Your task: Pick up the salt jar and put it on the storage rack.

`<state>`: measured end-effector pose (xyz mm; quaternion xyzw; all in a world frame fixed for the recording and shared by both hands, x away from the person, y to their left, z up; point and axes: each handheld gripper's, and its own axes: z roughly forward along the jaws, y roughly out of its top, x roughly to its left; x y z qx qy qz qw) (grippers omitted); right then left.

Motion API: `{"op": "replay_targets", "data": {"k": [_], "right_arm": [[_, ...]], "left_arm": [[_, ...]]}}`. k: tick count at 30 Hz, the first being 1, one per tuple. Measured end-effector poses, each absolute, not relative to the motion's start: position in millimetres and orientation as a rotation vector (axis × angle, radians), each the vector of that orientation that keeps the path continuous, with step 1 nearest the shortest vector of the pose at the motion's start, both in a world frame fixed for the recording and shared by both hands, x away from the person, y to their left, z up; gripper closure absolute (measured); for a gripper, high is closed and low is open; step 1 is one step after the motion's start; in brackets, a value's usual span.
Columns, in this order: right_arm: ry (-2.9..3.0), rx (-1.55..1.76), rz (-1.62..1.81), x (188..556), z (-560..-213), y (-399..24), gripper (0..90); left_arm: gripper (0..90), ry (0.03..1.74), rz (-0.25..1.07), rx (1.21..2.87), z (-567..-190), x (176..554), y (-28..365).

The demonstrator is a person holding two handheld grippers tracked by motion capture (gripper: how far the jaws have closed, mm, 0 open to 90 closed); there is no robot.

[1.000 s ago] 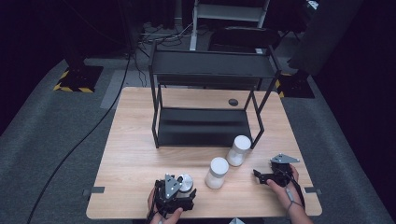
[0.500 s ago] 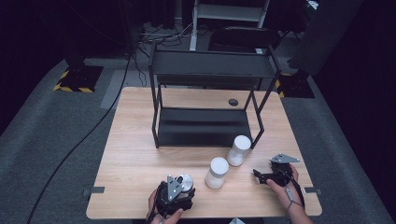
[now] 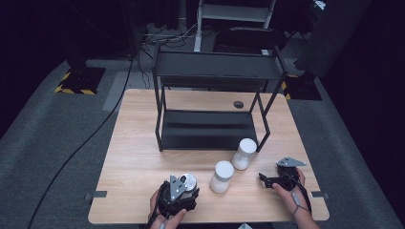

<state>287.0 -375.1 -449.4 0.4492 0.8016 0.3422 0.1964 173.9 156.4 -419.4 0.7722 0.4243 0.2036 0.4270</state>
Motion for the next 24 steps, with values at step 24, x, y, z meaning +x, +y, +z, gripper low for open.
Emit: {"op": "replay_targets", "data": {"k": [24], "right_arm": [[2.23,1.269,0.955,284.8,-450.0,-373.2,2.8]], "left_arm": [[29.3,1.015,0.576,1.873,-401.3,200.6,166.0]]}}
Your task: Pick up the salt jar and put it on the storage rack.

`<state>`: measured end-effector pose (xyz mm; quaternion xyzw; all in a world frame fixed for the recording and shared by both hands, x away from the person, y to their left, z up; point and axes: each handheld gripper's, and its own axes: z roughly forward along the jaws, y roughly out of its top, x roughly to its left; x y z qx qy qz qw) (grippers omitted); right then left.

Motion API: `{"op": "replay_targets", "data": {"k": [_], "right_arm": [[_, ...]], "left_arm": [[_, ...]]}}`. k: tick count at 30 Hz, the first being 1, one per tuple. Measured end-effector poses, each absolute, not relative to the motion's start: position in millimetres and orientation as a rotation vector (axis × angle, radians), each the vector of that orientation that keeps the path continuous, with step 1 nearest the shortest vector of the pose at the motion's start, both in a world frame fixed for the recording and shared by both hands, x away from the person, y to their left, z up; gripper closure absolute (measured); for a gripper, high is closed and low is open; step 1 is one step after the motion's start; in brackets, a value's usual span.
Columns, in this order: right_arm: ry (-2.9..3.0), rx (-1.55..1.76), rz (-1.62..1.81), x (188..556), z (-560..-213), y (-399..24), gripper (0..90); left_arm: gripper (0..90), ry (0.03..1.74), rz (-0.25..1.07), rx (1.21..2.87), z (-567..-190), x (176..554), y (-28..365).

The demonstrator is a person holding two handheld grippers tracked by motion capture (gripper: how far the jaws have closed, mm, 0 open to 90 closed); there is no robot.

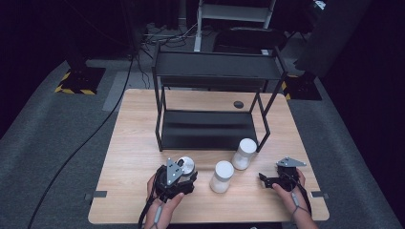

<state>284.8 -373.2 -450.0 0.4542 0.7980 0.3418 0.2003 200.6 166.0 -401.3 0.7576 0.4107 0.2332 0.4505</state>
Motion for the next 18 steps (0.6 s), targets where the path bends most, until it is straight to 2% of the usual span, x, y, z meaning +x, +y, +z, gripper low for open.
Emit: {"op": "replay_targets", "data": {"k": [18], "right_arm": [[2.215,1.288,0.948,282.3,-450.0,-370.6,2.8]], "left_arm": [[29.3,1.021,0.596,1.838,-399.2,230.4,172.5]]}}
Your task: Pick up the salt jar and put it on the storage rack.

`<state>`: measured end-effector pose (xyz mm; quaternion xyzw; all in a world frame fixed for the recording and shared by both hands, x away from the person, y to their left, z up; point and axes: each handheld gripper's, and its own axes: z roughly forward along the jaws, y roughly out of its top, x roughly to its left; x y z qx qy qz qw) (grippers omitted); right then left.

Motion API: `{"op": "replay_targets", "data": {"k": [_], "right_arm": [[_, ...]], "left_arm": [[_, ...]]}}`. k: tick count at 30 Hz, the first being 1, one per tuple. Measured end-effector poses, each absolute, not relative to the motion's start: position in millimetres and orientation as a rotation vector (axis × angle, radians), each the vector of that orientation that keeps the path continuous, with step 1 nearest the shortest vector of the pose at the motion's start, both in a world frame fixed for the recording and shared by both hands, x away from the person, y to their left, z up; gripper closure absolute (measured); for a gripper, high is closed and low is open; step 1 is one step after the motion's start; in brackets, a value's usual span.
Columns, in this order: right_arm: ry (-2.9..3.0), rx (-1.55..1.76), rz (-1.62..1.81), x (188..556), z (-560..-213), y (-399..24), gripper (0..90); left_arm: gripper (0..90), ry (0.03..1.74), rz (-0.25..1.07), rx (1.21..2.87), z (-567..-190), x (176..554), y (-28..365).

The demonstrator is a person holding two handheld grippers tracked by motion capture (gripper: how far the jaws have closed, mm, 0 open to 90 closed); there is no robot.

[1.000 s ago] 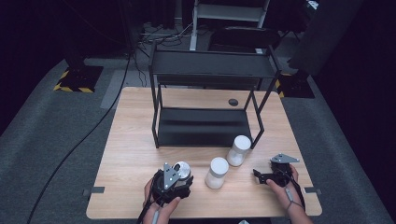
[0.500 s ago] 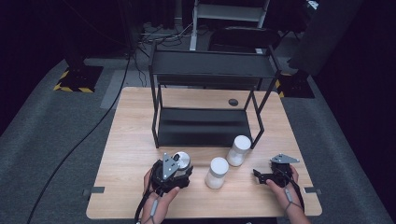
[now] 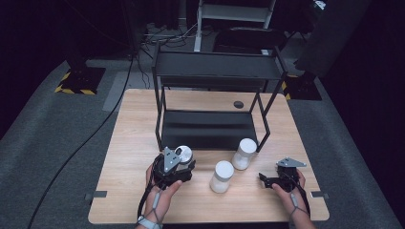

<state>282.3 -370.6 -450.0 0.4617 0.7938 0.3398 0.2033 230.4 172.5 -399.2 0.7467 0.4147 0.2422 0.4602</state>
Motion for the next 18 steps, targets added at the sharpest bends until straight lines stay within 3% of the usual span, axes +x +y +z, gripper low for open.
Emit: {"op": "replay_targets", "data": {"k": [18], "right_arm": [[2.195,1.31,0.94,279.2,-450.1,-367.4,2.9]], "left_arm": [[29.3,1.016,0.65,1.802,-399.0,256.3,174.1]]}}
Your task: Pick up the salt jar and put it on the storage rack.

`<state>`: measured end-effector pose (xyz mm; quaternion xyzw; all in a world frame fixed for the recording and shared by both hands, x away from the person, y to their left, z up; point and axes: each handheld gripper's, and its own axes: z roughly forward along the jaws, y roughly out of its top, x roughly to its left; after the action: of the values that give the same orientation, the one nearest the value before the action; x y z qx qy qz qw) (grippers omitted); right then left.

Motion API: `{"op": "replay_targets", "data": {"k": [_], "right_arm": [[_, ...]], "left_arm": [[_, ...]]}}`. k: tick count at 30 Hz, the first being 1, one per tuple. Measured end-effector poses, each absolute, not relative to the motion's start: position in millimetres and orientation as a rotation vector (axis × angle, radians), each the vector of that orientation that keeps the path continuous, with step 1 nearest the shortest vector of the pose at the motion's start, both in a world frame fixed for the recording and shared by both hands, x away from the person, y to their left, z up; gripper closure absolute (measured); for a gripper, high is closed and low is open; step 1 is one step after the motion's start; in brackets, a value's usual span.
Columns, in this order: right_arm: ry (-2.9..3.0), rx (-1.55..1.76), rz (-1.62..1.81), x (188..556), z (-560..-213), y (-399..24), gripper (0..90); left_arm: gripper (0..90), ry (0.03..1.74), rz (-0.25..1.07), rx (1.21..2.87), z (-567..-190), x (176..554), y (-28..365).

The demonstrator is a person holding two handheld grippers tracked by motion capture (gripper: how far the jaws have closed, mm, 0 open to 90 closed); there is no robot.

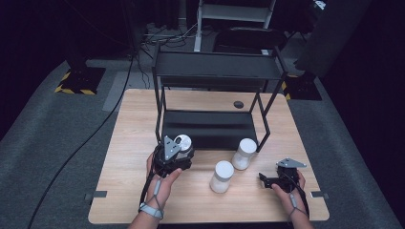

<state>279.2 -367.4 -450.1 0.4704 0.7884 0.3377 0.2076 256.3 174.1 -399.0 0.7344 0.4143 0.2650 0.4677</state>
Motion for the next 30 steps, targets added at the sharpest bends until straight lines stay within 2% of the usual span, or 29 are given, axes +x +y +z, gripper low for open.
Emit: {"op": "replay_targets", "data": {"k": [30], "right_arm": [[2.18,1.326,0.935,275.6,-450.2,-365.1,3.2]], "left_arm": [[29.3,1.042,0.675,1.762,-412.9,313.0,170.7]]}}
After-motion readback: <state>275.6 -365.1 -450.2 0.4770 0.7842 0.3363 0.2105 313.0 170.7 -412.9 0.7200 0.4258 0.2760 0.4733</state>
